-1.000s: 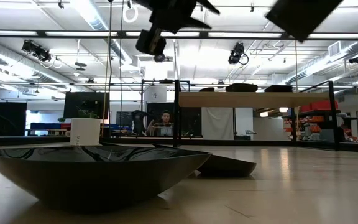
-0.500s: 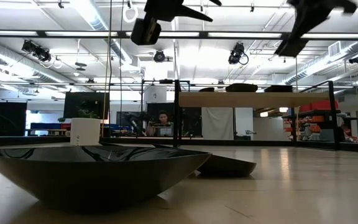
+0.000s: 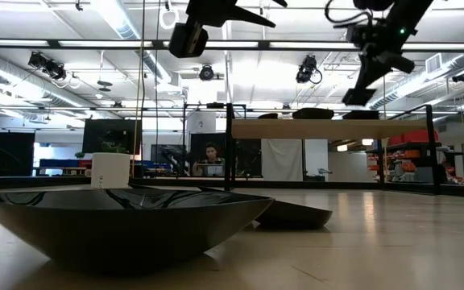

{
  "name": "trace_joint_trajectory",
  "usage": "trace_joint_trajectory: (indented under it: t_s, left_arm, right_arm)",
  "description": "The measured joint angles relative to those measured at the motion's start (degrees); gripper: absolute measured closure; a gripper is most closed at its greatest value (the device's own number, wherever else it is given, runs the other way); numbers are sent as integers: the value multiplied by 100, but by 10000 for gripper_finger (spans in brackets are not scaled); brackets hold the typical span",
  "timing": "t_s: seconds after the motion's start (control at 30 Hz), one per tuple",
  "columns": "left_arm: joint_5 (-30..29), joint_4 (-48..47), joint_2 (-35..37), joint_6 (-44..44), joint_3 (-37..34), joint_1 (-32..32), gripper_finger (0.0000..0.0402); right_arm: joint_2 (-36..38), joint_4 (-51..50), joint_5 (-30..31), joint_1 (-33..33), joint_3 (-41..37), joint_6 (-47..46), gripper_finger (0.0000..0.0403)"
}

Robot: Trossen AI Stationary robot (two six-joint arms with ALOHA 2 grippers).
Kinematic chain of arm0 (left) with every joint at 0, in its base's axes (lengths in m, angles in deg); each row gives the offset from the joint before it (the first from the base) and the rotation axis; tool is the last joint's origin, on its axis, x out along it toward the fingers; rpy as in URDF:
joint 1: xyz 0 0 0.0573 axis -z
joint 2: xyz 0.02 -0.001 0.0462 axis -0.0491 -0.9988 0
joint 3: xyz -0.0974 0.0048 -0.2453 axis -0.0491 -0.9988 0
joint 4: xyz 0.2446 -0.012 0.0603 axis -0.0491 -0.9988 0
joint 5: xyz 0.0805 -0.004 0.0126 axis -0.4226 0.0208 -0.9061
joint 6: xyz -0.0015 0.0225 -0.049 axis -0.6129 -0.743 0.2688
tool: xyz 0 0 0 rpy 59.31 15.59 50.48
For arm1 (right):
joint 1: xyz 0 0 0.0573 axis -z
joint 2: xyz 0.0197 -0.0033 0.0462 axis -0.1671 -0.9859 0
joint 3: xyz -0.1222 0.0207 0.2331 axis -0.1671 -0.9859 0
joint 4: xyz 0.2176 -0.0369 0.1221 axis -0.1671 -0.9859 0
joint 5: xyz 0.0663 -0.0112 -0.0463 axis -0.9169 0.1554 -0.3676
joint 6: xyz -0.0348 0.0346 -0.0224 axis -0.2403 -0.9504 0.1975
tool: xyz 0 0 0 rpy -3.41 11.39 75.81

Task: Pick & Place Mini shaped plates
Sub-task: Stack the square plate on top of the square plate on the shelf

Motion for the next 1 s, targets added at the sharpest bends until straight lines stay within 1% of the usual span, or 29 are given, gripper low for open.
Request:
trace_joint_trajectory:
  t_s: [0.1,0.2,0.4,0.7,0.8,0.93,1.0]
  left_arm:
    - [-9,-2,-2,-2,0,2,303]
    - [-9,0,-5,-10,0,0,303]
    - [-11,-2,-7,-61,0,-4,303]
    - [-9,-2,-7,-61,0,-4,303]
    - [-9,-2,-7,-61,0,-4,303]
    - [-9,-2,-7,-61,0,-4,303]
    - [-9,-2,-7,-61,0,-4,303]
  right_arm:
    - [0,3,-245,242,-185,-3,402]
    - [-2,120,-287,374,-404,53,398]
    - [0,557,-281,425,-648,49,390]
    - [0,602,-269,425,-667,58,384]
    - [0,623,-84,425,-667,149,369]
    - [6,628,323,408,-670,392,330]
    - [13,627,359,400,-670,383,310]
